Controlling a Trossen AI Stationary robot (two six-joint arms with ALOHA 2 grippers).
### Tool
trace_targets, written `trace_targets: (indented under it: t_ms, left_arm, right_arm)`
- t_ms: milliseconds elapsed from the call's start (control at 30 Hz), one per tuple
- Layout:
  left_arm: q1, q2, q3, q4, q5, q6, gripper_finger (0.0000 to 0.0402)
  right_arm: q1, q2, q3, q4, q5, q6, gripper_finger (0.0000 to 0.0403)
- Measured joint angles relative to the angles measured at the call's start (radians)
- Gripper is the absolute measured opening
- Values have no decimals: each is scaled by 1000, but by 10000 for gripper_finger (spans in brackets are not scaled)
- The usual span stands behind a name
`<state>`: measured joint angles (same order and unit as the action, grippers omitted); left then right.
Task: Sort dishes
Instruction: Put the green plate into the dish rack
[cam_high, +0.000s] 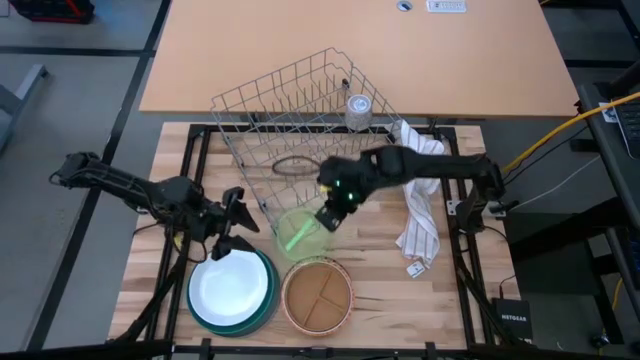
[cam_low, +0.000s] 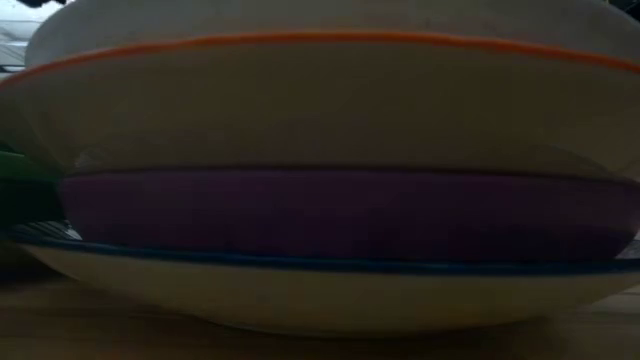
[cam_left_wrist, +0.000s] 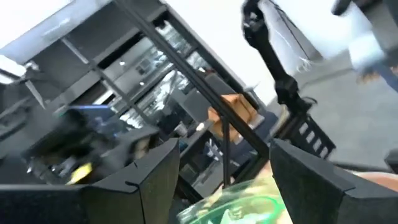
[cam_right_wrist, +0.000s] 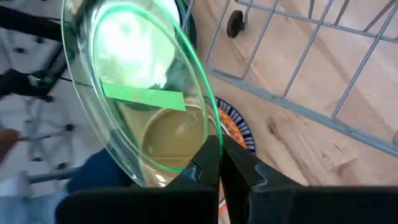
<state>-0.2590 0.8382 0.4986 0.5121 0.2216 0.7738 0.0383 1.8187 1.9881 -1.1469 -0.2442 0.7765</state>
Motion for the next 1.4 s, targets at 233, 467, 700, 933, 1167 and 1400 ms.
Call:
trace_targets:
  t_ms: [233,467,700,933,1167,1400]
  left_arm:
    - [-22,48,81,-175,-195,129,211]
    - [-23,55,100,-191,-293,187,166]
    - [-23,55,100,-220,-369,204,137]
    - [-13,62,100,-252,-386,203,126]
    - [12,113,100,-271,-387,205,126]
    - [24,175,100,-269,-390,205,126]
  right_arm:
    - [-147,0,12,-12,-302,62,8]
    - [-233,0,13,-43,-423,114,9]
    - [-250,0,12,-125,-434,138,9]
    - [-248,0,12,-131,-425,203,9]
    - [-248,10,12,-134,-419,263,9]
    - [-248,61,12,-136,-461,271,9]
